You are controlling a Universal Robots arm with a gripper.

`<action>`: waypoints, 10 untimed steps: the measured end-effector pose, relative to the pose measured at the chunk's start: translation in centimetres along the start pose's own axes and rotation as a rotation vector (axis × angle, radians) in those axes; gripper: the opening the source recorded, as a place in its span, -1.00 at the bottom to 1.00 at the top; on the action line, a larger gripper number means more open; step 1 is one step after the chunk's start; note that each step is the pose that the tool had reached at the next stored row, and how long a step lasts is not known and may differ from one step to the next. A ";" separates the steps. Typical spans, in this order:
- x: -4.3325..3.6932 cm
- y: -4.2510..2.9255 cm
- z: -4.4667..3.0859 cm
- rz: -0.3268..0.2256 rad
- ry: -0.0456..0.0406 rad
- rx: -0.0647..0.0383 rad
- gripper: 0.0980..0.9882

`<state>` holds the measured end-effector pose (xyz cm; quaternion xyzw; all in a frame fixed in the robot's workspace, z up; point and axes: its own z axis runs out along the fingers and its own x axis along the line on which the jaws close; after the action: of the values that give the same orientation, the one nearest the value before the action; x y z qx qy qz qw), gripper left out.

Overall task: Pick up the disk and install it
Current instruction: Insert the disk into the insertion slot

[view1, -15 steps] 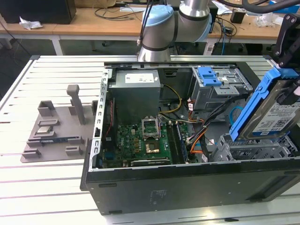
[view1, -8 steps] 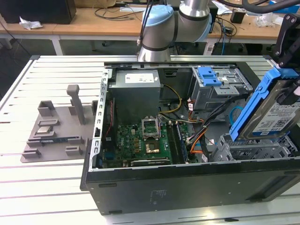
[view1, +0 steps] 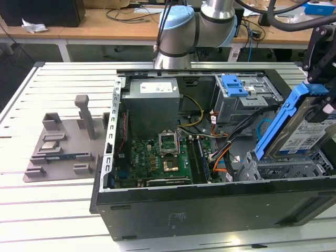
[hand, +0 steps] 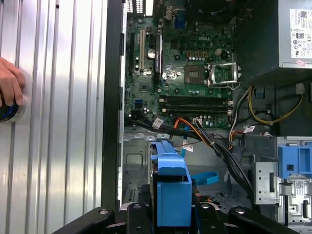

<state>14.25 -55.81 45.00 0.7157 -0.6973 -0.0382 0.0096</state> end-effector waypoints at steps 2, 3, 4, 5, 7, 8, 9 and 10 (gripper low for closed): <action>-0.15 -0.04 0.35 0.000 0.0000 0.000 -0.39; -0.33 -0.06 0.58 0.000 0.0000 0.000 -0.39; -0.36 -0.10 1.00 0.000 0.0002 0.000 -0.39; -0.35 -0.12 1.27 0.000 0.0004 0.000 -0.39; -0.32 -0.19 1.92 0.000 0.0003 0.000 -0.39; -0.31 -0.21 2.24 0.000 0.0003 0.000 -0.39; -0.29 -0.25 2.65 0.000 0.0002 0.000 -0.39; -0.27 -0.27 3.02 0.000 0.0003 0.000 -0.39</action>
<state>14.32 -55.41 41.98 0.7158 -0.6972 -0.0382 0.0098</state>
